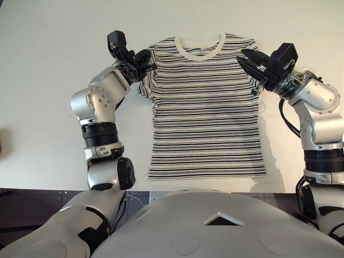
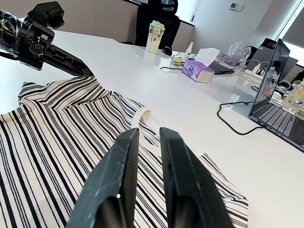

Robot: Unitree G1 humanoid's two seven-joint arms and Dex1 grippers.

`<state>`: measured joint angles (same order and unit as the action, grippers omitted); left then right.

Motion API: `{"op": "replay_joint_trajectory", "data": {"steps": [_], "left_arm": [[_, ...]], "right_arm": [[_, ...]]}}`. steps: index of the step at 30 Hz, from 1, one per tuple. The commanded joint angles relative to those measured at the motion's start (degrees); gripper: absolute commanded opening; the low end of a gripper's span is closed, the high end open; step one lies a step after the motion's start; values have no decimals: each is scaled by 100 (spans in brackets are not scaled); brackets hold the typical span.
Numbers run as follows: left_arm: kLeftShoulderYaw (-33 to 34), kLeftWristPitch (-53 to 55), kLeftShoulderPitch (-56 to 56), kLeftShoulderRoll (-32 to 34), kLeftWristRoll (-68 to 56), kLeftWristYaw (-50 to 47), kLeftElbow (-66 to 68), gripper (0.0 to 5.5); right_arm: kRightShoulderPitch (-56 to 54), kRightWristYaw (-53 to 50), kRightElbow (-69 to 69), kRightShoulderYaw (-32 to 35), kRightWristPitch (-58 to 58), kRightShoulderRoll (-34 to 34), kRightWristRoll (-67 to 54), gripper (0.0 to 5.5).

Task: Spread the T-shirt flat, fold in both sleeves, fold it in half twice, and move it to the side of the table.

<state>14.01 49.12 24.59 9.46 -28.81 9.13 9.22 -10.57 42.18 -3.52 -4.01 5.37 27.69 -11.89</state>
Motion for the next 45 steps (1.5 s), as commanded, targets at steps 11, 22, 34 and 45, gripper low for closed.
{"op": "replay_joint_trajectory", "data": {"steps": [11, 22, 34, 45], "left_arm": [[-792, -764, 569, -499, 829, 10, 1146, 65], [-778, -668, -55, 530, 646, 647, -1531, 113], [-2409, -2683, -2490, 1846, 2655, 1416, -2203, 113], [-3286, -2604, -2388, 2035, 3592, 1818, -1401, 113]], "right_arm": [[-28, -49, 237, -230, -125, -147, 253, 81], [290, -270, 346, 264, -3, -54, 171, 81], [300, -462, 732, 891, 314, 16, -119, 81], [89, -875, 1458, 974, 827, 53, 122, 81]]}}
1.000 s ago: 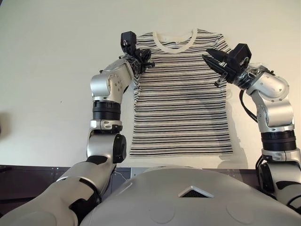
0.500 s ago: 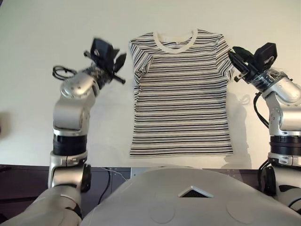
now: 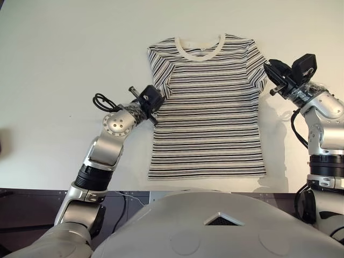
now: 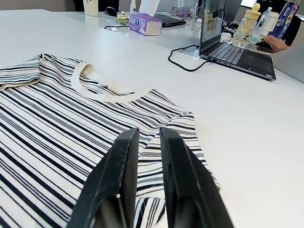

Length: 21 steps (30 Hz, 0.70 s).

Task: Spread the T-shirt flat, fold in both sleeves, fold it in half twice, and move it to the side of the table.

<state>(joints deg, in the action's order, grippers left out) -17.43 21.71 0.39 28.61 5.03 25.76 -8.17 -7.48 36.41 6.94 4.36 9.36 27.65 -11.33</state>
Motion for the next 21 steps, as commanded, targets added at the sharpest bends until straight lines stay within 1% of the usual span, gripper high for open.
{"op": "replay_joint_trajectory", "data": {"steps": [1, 4, 6, 11, 12, 18, 21], "left_arm": [[-193, 124, 46, 129, 218, 241, 390, 113], [-213, 85, 5, 113, 187, 369, 395, 113], [-156, 103, -15, 57, 97, 417, 264, 113], [-99, 181, 126, -43, 11, 480, -87, 118], [-84, 224, 170, -50, 2, 504, -151, 118], [-80, 310, 265, -117, 39, 554, -234, 118], [-105, 294, 290, -128, 83, 560, -225, 118]], "right_arm": [[-295, -382, 517, 287, 609, 0, -82, 81], [-637, -632, 694, 769, 1222, -214, -654, 81], [-918, -822, 1048, 976, 1537, -298, -853, 81], [-1473, -1122, 2243, 1234, 2175, -478, -1087, 166], [-1581, -1159, 2444, 1340, 2270, -518, -1183, 173], [-2107, -1232, 3381, 1767, 2573, -745, -1611, 173], [-2233, -1234, 3687, 1831, 2543, -762, -1639, 173]]}}
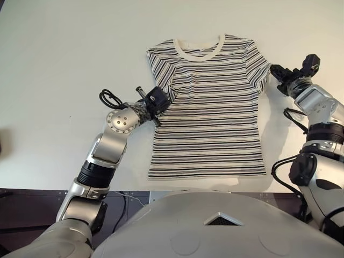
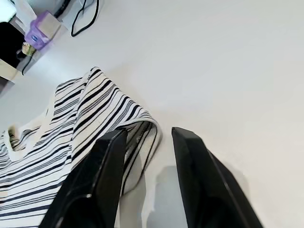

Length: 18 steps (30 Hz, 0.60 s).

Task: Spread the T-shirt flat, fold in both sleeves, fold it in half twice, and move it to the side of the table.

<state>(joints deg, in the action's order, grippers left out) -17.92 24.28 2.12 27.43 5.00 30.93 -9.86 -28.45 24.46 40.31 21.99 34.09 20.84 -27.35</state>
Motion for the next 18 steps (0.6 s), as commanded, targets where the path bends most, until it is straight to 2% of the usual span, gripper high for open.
{"op": "replay_joint_trajectory", "data": {"steps": [1, 6, 11, 15, 18], "left_arm": [[-44, 33, 137, -2, 90, 52, -53, 118], [-19, -17, 198, 22, 123, 55, 7, 118], [10, -31, 193, 69, 117, 83, -30, 118], [163, 90, 122, 230, -235, 497, -410, 118], [302, 9, 125, 544, -195, 667, -431, 118]], "right_arm": [[-151, -21, 396, 64, 55, -87, -29, 173], [-231, 43, 663, 46, -166, -72, 56, 173], [-230, 62, 767, 60, -335, -56, 62, 95], [-210, 6, 865, 113, -444, -54, 46, 25], [-164, 3, 826, 142, -487, -57, 32, 16]]}}
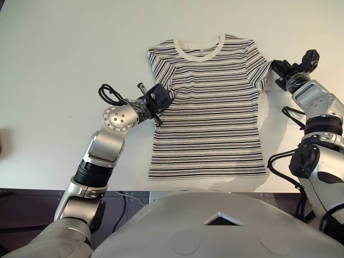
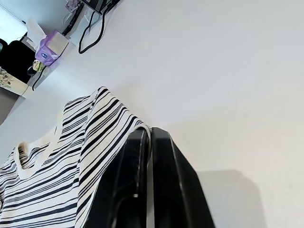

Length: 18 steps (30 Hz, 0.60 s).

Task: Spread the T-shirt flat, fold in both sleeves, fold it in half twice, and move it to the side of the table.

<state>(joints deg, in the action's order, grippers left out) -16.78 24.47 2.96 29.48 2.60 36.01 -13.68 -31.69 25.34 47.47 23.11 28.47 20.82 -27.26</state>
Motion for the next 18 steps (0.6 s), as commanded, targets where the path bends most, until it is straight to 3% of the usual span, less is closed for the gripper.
{"op": "replay_joint_trajectory", "data": {"steps": [1, 12, 18], "left_arm": [[232, -28, 41, 408, 55, 186, -51, 118], [125, -3, 74, 417, 182, 111, -164, 118], [91, 21, 113, 378, 243, 91, -112, 118]], "right_arm": [[190, -65, 28, 28, 74, -61, 17, 16], [670, -197, -2627, -1028, 86, -607, 397, 16], [659, -184, -3000, -1615, 112, -792, 643, 16]]}}
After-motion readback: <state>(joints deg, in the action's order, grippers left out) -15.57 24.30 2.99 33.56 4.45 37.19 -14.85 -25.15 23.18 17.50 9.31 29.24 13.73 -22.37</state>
